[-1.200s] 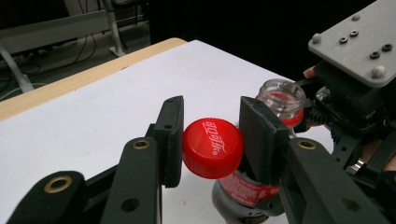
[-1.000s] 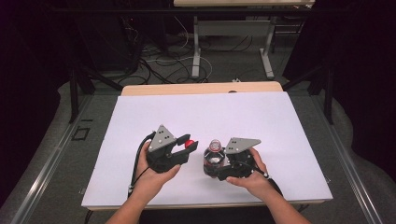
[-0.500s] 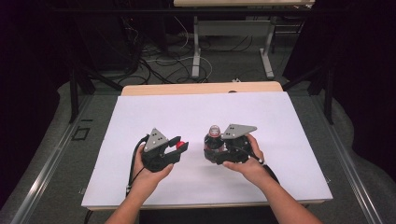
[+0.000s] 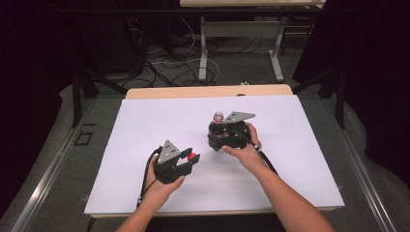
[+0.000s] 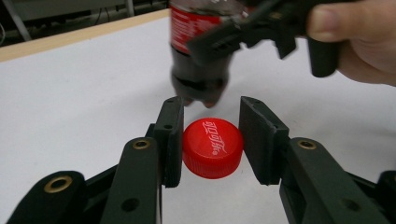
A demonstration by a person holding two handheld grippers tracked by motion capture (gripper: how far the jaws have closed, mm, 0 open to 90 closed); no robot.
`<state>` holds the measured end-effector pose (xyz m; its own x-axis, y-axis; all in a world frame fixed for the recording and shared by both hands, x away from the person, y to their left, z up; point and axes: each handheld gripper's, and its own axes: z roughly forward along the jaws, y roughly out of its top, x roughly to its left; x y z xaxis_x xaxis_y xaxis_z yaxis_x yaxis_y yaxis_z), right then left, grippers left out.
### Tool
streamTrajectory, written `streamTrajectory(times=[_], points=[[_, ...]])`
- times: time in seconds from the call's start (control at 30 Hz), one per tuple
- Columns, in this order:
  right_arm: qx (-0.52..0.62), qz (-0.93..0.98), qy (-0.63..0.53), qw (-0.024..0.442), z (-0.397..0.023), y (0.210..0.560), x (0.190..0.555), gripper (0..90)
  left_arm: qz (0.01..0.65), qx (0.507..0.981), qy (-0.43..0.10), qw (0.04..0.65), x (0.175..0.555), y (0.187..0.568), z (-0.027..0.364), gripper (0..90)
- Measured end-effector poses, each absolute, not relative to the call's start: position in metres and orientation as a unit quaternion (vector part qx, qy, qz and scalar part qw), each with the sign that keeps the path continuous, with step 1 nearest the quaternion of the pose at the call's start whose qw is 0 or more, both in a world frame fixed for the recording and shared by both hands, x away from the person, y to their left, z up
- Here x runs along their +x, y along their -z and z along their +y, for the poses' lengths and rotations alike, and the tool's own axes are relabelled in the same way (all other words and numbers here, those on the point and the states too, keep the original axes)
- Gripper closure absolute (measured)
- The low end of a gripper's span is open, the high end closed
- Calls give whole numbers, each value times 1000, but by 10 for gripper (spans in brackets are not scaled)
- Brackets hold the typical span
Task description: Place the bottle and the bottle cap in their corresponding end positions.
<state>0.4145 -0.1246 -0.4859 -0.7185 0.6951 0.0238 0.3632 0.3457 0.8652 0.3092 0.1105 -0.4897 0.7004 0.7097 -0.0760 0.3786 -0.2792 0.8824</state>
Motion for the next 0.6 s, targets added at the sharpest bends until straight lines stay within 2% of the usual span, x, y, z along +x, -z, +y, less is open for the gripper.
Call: streamTrajectory(times=[0.2,0.37,0.6], points=[[359,788,-459,199,-118,499,444,291,345,787,-163,485,312,498,109,617],[385,777,-457,198,-113,510,465,291,348,786,-162,485,314,502,112,617],[377,785,-447,204,-105,516,475,289,358,782,-155,487,318,507,117,617]])
